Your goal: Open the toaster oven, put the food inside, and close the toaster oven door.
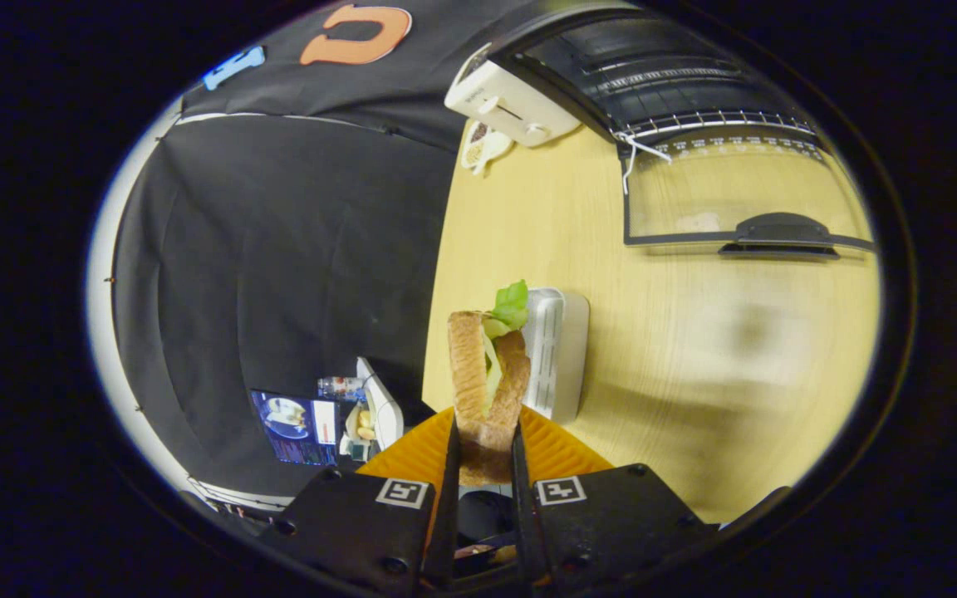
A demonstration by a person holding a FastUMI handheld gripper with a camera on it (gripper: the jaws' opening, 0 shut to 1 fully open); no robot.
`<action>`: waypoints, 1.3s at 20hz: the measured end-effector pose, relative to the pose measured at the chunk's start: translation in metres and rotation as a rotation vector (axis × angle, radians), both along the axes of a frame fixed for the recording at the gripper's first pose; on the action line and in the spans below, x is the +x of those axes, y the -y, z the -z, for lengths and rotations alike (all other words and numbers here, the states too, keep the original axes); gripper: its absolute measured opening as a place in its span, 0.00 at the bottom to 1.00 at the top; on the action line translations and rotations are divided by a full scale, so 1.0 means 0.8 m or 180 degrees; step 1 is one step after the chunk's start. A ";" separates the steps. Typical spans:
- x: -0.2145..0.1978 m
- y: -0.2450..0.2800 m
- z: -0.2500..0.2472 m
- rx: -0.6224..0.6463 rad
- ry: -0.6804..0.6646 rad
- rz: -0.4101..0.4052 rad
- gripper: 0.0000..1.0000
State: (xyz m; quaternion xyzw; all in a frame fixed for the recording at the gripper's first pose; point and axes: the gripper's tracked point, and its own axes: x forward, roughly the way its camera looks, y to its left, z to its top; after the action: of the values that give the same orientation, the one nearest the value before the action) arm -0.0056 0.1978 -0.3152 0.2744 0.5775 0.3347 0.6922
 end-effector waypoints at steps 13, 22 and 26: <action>0.080 0.150 -0.095 0.0161 0.0613 0.1467 0.34; 0.209 0.177 -0.030 0.0769 0.0630 0.2459 0.34; 0.274 0.194 -0.013 0.0979 0.0824 0.2841 0.34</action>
State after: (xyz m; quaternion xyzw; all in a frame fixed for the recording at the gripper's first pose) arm 0.2137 0.0426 -0.3052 0.5504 0.2567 0.1182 0.7856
